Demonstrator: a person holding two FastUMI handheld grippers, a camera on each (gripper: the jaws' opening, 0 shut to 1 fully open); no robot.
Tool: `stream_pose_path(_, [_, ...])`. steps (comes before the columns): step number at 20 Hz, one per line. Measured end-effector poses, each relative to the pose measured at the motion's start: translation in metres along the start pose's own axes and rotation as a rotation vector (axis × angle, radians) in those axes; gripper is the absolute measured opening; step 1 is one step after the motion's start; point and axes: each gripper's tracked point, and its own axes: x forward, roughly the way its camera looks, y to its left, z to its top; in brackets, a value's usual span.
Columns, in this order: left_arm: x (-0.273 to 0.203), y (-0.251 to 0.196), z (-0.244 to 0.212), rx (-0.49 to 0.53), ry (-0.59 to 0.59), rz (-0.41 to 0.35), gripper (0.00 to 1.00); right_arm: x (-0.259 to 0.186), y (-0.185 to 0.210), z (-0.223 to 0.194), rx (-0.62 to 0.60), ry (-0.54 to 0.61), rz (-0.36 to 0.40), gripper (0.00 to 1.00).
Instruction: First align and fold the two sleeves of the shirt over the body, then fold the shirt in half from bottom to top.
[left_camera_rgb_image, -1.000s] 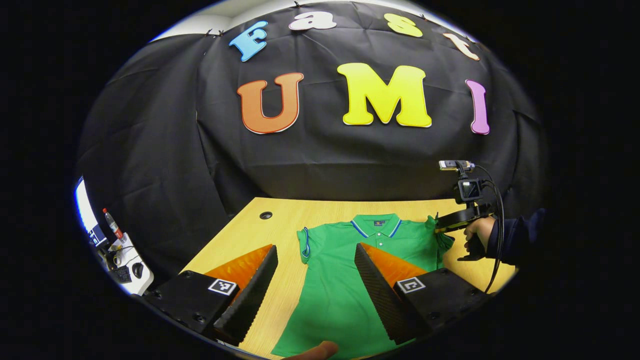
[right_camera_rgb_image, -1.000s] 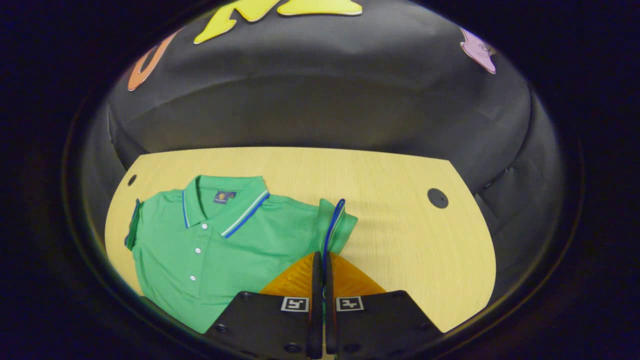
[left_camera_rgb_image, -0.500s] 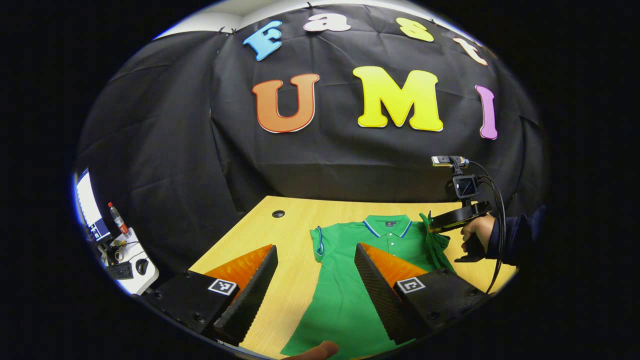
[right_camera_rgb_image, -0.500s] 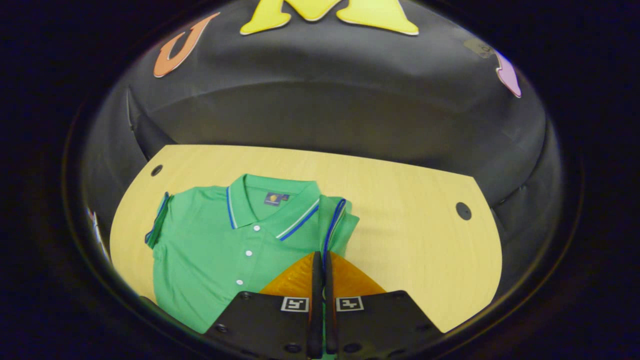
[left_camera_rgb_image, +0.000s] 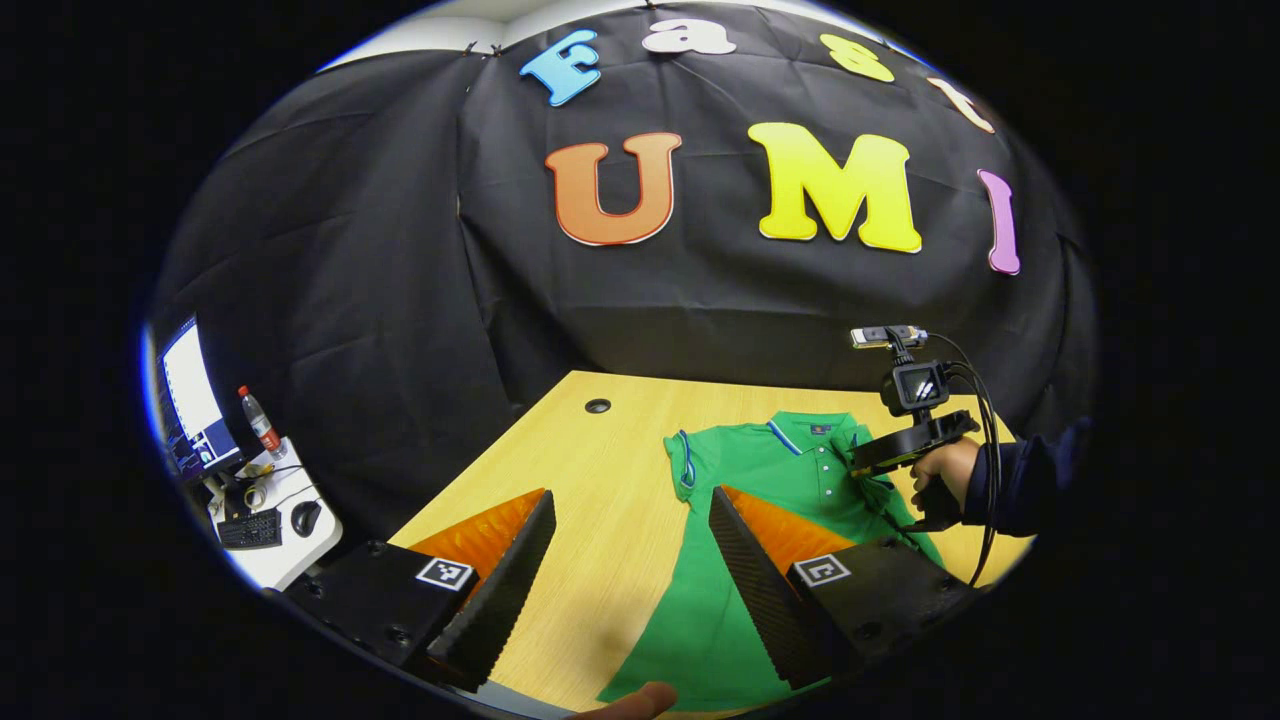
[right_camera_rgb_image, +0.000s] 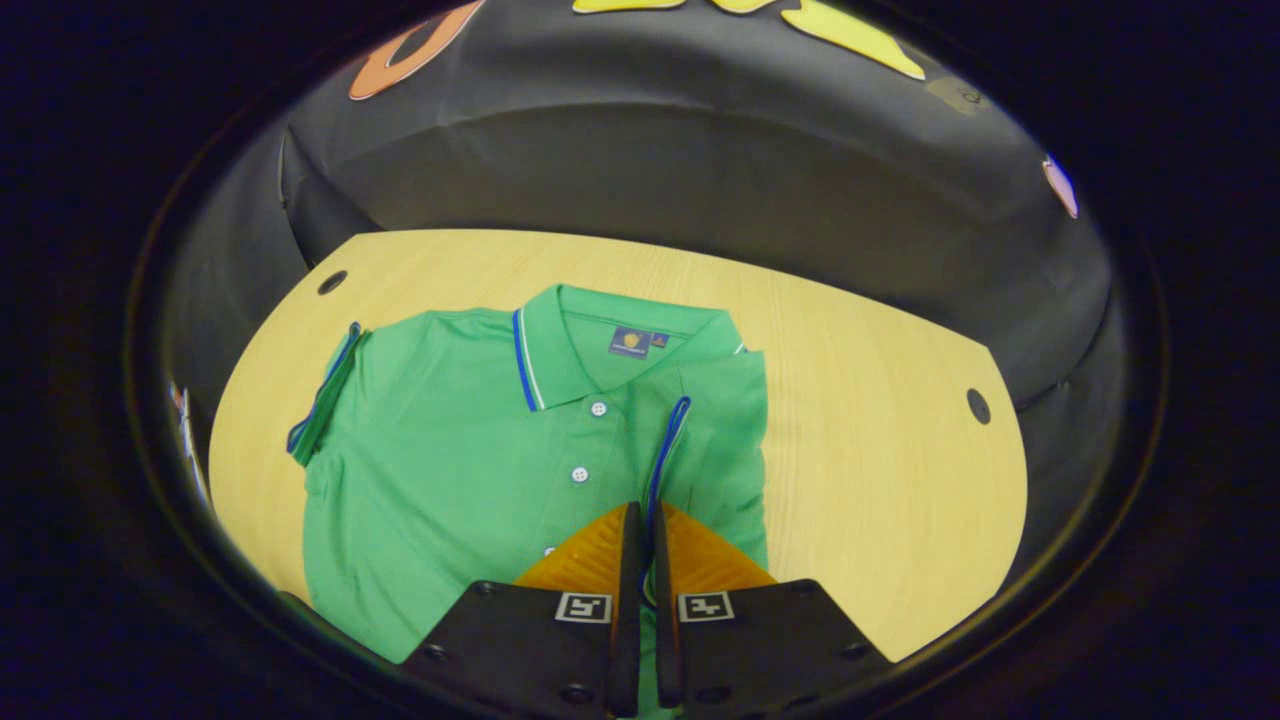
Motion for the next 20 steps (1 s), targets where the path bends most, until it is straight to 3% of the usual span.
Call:
stream_pose_path(5, [0.002, 0.009, -0.005, -0.007, 0.011, 0.007, 1.00, -0.012, 0.027, -0.012, 0.023, 0.017, 0.104, 0.17])
stream_pose_path(9, [0.006, 0.011, -0.003, -0.006, 0.000, -0.005, 1.00, -0.027, 0.038, -0.022, 0.016, 0.013, 0.146, 0.19])
stream_pose_path(17, [0.096, 0.006, 0.002, -0.032, 0.031, -0.050, 1.00, -0.097, 0.001, -0.017, 0.075, -0.100, 0.133, 0.28])
stream_pose_path(20, [0.144, -0.014, 0.004, -0.042, 0.065, -0.101, 1.00, -0.133, -0.029, -0.015, 0.108, -0.158, 0.086, 0.44])
